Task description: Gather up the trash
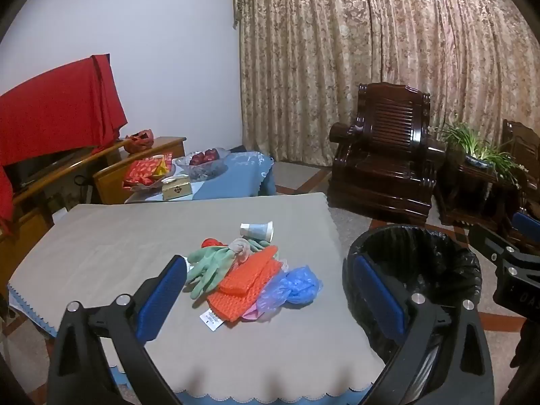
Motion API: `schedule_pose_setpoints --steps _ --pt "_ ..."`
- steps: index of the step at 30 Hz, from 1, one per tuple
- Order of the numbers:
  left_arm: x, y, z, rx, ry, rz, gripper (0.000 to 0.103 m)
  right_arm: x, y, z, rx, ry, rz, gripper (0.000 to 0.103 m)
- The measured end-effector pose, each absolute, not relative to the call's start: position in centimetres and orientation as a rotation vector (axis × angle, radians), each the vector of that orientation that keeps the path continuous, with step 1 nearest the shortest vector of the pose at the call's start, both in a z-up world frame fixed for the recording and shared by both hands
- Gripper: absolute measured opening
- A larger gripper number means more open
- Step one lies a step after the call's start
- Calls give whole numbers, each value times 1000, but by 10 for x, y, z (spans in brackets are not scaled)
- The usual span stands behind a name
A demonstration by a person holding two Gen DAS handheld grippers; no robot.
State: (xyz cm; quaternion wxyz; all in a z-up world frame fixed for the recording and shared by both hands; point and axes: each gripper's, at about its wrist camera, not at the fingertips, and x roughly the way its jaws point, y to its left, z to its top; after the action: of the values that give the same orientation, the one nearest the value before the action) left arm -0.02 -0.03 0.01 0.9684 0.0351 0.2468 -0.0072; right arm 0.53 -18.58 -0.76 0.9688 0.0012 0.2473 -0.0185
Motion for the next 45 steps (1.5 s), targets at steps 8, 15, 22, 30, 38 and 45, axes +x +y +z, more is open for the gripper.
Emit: schedule_pose_setpoints --steps 8,15,22,30,38,45 --pt "1 3 -2 62 501 -13 97 6 -185 -8 -2 500 -39 98" --pt "0 4 -3 64 501 -16 97 6 -184 -8 -6 495 -40 98" --pt "1 3 -1 57 506 -14 97 6 -184 -8 -6 495 -40 98" --pt "1 3 -1 57 506 -13 97 6 -184 -8 -6 495 -40 98" --pt "1 3 -1 57 506 -13 97 7 -184 -9 -5 497 -39 98" --pt "0 3 -3 56 507 -14 97 9 -183 -9 -4 499 -40 98"
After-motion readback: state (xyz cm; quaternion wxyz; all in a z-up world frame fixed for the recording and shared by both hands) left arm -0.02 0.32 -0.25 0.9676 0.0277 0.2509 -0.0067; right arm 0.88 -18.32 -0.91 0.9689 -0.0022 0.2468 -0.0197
